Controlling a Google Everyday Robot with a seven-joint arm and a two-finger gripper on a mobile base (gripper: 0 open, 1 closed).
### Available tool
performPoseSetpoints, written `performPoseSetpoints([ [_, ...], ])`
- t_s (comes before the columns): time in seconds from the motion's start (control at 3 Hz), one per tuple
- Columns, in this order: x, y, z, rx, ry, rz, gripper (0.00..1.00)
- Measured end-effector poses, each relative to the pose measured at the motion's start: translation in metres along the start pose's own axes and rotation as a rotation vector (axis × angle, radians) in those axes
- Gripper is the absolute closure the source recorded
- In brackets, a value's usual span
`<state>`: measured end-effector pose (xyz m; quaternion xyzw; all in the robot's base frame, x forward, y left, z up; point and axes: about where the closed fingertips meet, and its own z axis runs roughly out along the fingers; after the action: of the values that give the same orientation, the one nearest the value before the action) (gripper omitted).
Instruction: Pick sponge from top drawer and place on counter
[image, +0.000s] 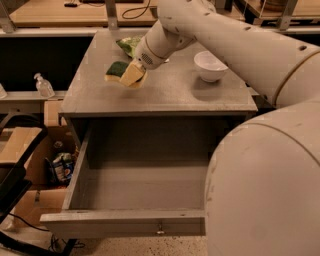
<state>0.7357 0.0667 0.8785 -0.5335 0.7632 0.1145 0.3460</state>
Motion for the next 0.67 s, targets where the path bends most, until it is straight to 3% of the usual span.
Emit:
performPoseSetpoints([
  [0.33, 0.0000, 0.0020, 0.0031, -0.005, 0.002, -0.001, 0.43],
  [0.67, -0.0002, 0.0032, 0.0049, -0.008, 0.003, -0.002, 0.20],
])
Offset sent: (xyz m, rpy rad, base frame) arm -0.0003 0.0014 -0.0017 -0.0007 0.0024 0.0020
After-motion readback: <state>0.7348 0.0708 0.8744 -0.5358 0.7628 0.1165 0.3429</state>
